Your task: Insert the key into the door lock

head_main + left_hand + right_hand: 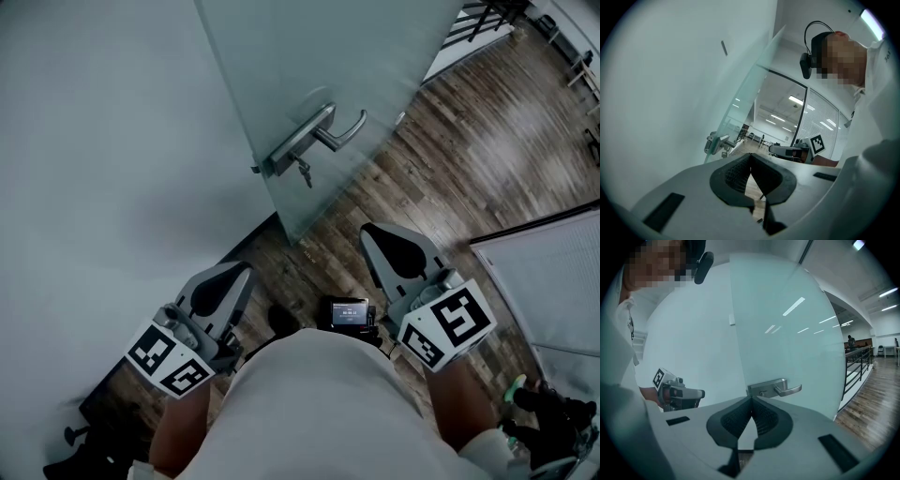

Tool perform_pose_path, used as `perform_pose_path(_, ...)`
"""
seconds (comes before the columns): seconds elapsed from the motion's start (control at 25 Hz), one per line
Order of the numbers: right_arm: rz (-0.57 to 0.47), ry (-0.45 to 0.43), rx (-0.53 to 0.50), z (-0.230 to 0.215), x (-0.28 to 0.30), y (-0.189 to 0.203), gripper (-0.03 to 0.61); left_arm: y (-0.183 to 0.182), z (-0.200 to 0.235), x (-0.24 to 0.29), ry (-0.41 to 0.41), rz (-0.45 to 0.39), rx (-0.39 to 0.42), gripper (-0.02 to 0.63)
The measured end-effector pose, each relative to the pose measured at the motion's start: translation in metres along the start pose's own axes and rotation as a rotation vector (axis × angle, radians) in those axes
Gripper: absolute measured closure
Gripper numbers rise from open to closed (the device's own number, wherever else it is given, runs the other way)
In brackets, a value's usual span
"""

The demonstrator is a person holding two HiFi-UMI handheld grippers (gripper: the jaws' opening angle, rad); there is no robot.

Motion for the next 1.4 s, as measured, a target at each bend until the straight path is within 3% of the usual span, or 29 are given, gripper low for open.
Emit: perform_pose_path(1.4,0.023,0.001,-0.019,0.005,0.003,0.006,0.567,0.011,-0.009,0.003,0.027,0.023,-0.028,0.598)
Point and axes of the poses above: the fingertips, and each gripper's own axes: x forward along the fingers, z to its left, y out of its underside, the point moved 8 cm from there along -x, backward along the fingers, and after that the axes turned 5 degrees about x, right-handed, at the moved point
